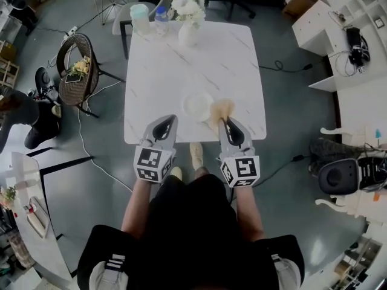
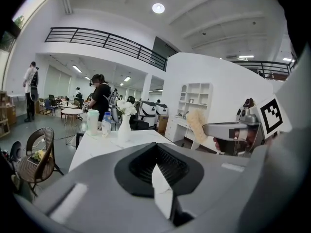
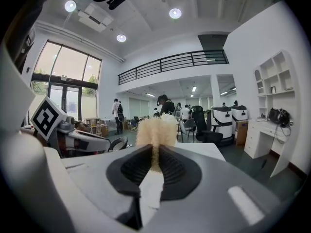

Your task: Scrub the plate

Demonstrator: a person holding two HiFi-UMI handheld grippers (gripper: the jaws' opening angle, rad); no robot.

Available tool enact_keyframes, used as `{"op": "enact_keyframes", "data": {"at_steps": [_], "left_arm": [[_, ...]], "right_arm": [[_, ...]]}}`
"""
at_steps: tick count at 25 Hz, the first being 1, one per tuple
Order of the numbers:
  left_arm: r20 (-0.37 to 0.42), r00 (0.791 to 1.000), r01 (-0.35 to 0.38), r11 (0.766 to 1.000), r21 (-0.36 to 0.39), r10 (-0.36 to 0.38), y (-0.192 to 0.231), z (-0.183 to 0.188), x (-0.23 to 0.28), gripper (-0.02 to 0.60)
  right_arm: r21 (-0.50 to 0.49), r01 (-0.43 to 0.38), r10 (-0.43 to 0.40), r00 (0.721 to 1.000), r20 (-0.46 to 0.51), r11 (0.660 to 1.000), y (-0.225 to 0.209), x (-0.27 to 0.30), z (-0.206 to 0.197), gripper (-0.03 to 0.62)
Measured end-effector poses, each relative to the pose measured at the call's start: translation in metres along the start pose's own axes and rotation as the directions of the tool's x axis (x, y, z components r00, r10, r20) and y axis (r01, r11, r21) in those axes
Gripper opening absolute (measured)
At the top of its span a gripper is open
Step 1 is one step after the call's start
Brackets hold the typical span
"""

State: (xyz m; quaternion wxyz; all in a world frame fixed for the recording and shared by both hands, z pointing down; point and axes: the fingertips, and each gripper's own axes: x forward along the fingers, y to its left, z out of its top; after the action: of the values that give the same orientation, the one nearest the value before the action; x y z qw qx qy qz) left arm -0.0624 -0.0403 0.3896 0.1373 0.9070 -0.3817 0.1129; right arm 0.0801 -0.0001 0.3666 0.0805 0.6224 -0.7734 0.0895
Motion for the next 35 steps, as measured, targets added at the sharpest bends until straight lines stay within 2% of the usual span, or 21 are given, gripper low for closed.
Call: {"op": "enact_keyframes", "data": {"at_steps": [10,21,28,35], "left_arm": [[-0.099,0.994,-0.061,0.996,-0.063,0.055,0.021,-0.039,0.056,0.008],[-0.189,0.98,-0.094,0.988,-0.127,0.069,0.037,-0.087,0.097,0.008],[-0.262,0.961,-0.128,0.981,-0.147,0.086,0.045,-0.122,0.113,0.008],[-0.295,0.951,-0.153,0.97,-0.188,0.093,0.05,-0.14,0.131,0.008]], "right_arm": [[0.043,-0.073,0.078,0.992,-0.103,0.996,-0.031,0.058,-0.044,0.046],[0.078,-0.127,0.141,0.967,-0.214,0.989,-0.042,0.098,-0.097,0.046],[0.094,-0.154,0.174,0.947,-0.27,0.984,-0.046,0.114,-0.128,0.046],[0.097,-0.166,0.188,0.934,-0.302,0.981,-0.054,0.127,-0.146,0.046]]}}
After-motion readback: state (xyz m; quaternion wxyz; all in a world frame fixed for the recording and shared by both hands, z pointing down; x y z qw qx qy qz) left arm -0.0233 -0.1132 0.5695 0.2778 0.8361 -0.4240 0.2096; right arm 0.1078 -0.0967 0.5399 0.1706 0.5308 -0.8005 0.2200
